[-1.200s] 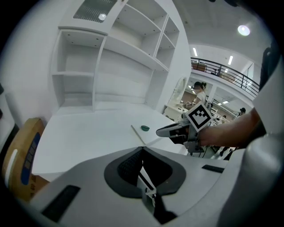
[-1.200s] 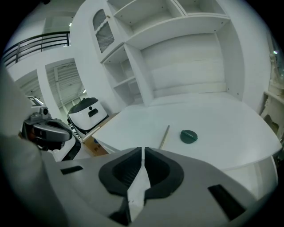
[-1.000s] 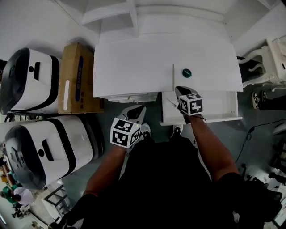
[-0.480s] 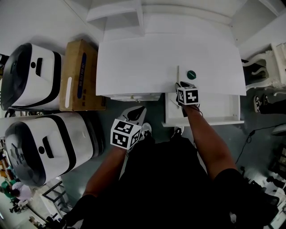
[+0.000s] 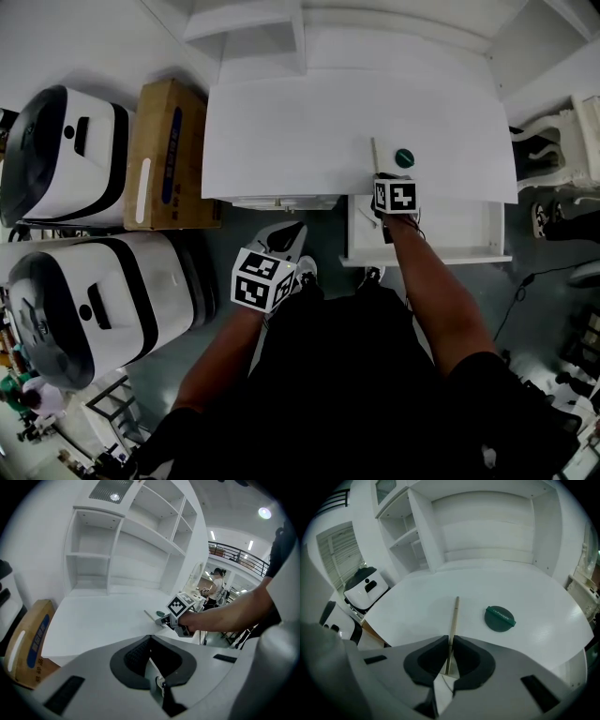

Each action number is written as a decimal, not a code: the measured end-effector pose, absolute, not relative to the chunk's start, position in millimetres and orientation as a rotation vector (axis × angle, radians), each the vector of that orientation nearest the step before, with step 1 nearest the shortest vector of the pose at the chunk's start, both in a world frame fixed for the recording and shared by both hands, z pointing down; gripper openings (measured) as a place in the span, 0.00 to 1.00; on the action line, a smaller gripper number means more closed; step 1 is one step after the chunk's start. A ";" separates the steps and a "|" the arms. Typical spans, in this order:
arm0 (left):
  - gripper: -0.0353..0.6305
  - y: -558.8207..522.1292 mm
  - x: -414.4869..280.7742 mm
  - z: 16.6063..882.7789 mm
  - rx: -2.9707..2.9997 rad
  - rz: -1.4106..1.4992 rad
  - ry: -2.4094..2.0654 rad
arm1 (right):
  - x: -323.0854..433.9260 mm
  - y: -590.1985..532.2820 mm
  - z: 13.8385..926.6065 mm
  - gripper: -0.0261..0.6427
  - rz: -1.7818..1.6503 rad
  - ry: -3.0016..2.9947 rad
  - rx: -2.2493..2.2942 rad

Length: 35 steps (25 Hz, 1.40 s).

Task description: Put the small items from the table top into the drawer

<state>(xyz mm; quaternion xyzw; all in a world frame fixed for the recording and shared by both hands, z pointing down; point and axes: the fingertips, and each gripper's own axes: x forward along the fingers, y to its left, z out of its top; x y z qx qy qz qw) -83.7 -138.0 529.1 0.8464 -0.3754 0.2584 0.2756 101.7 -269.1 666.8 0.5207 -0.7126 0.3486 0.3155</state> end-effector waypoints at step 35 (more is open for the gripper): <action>0.07 -134.3 -12.1 534.4 2.298 0.689 -0.994 | 135.3 -175.2 642.1 0.10 0.750 -2.106 0.967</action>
